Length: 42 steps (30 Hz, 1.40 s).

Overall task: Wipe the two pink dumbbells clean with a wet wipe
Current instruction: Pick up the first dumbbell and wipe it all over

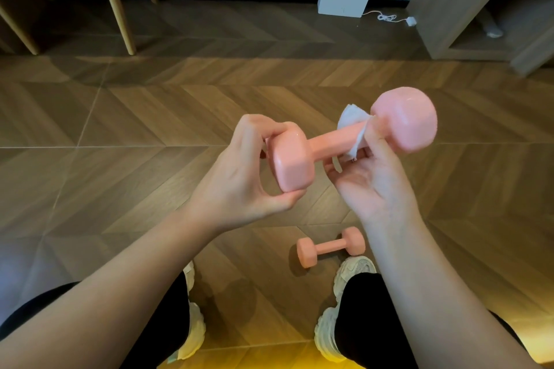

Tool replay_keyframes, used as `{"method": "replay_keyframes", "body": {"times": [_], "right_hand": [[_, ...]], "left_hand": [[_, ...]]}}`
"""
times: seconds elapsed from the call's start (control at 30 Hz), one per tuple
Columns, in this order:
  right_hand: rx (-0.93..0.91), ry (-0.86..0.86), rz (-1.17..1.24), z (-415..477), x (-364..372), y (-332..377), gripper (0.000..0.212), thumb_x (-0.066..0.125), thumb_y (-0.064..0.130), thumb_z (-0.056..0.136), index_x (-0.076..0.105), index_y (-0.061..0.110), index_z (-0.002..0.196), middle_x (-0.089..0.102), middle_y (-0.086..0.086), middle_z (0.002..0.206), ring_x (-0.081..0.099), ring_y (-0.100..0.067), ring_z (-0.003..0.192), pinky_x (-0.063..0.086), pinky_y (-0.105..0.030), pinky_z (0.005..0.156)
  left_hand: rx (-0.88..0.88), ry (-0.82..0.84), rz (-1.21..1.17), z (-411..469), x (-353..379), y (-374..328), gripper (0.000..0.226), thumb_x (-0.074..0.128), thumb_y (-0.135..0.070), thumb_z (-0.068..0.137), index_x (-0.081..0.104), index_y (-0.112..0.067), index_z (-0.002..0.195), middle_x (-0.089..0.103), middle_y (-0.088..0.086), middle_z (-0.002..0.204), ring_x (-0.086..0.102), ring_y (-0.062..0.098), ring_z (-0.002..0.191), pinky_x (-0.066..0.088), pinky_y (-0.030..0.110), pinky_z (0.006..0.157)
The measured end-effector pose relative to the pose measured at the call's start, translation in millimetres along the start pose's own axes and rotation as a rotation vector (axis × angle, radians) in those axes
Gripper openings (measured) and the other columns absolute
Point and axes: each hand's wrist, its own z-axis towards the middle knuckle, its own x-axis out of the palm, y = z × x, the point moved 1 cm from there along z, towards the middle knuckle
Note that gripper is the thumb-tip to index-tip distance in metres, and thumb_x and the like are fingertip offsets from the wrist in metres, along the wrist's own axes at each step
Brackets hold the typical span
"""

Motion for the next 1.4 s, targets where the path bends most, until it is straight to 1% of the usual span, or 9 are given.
{"method": "replay_keyframes", "body": {"times": [0.13,0.3,0.43,0.5,0.77,0.87,1.0,1.27,1.4], "right_hand": [[-0.025,0.000,0.037,-0.4,-0.3,3.9,0.071,0.081,0.035,0.067,0.058,0.016,0.132,0.070,-0.009,0.116,0.065,-0.026,0.112,0.050,-0.045,0.098],[-0.079,0.086,-0.108,-4.2,-3.0,-1.4,0.074,0.074,0.040,0.071,0.052,0.019,0.139,0.060,-0.006,0.116,0.060,-0.019,0.106,0.051,-0.039,0.096],[-0.136,0.139,-0.162,-3.0,1.2,-9.3,0.018,0.062,0.034,0.093,0.064,0.018,0.098,0.063,0.002,0.092,0.061,-0.012,0.087,0.046,-0.031,0.084],[-0.156,0.132,-0.182,-3.0,3.0,-12.8,0.023,0.052,0.027,0.101,0.059,0.018,0.082,0.060,0.005,0.078,0.062,-0.011,0.081,0.048,-0.028,0.080],[-0.012,0.132,-0.218,-13.8,6.3,-44.9,0.042,0.045,0.024,0.104,0.067,0.012,0.070,0.062,-0.005,0.082,0.056,-0.020,0.088,0.044,-0.041,0.093],[-0.051,0.160,-0.134,-7.1,10.4,-23.5,0.043,0.046,0.017,0.103,0.063,0.016,0.064,0.060,0.001,0.072,0.054,-0.017,0.081,0.043,-0.034,0.084],[-0.078,0.102,0.005,2.1,5.4,2.4,0.005,0.055,0.021,0.098,0.056,0.017,0.094,0.059,-0.001,0.079,0.060,-0.019,0.086,0.049,-0.034,0.078],[0.034,0.144,-0.345,-10.9,6.5,-41.6,0.024,0.048,0.021,0.103,0.067,0.017,0.088,0.068,0.005,0.078,0.066,-0.008,0.074,0.054,-0.027,0.072],[0.092,0.136,-0.275,-10.4,8.6,-47.6,0.020,0.051,0.013,0.101,0.065,0.014,0.088,0.065,-0.001,0.084,0.066,-0.011,0.078,0.055,-0.030,0.076]], "left_hand": [[0.008,-0.004,0.001,0.1,-1.2,2.1,0.072,0.084,-0.033,0.071,0.044,-0.009,0.125,0.050,0.006,0.121,0.055,0.021,0.108,0.048,0.023,0.082],[-0.423,0.043,-0.438,-6.1,7.5,-5.2,0.055,0.073,-0.048,0.074,0.044,-0.034,0.119,0.059,-0.021,0.111,0.061,0.010,0.101,0.051,0.022,0.078],[-0.486,0.096,-0.606,-9.1,21.1,-6.6,0.049,0.061,-0.049,0.082,0.044,-0.028,0.122,0.057,-0.011,0.110,0.056,0.004,0.099,0.052,0.025,0.081],[-0.496,0.111,-0.627,-10.8,25.2,-6.6,0.049,0.057,-0.049,0.083,0.041,-0.025,0.121,0.053,-0.004,0.110,0.055,0.001,0.096,0.052,0.023,0.078],[-0.519,0.136,-0.546,-9.4,20.5,-0.2,0.052,0.060,-0.054,0.079,0.037,-0.034,0.121,0.054,-0.028,0.106,0.056,-0.004,0.094,0.049,0.018,0.075],[-0.472,0.142,-0.485,-10.8,14.9,-4.1,0.055,0.062,-0.057,0.078,0.033,-0.039,0.122,0.051,-0.020,0.114,0.056,0.000,0.099,0.049,0.019,0.077],[-0.266,0.172,-0.187,-14.2,8.6,-2.7,0.068,0.063,-0.049,0.082,0.028,-0.023,0.136,0.044,0.004,0.127,0.051,0.015,0.110,0.045,0.019,0.087],[-0.200,0.138,-0.066,-10.9,17.9,-5.4,0.066,0.061,-0.049,0.084,0.023,-0.028,0.134,0.042,0.012,0.126,0.052,0.015,0.099,0.046,0.025,0.083],[-0.204,0.149,0.029,-15.0,15.3,0.9,0.077,0.061,-0.049,0.084,0.027,-0.005,0.137,0.042,0.012,0.127,0.052,0.014,0.097,0.045,0.023,0.081]]}}
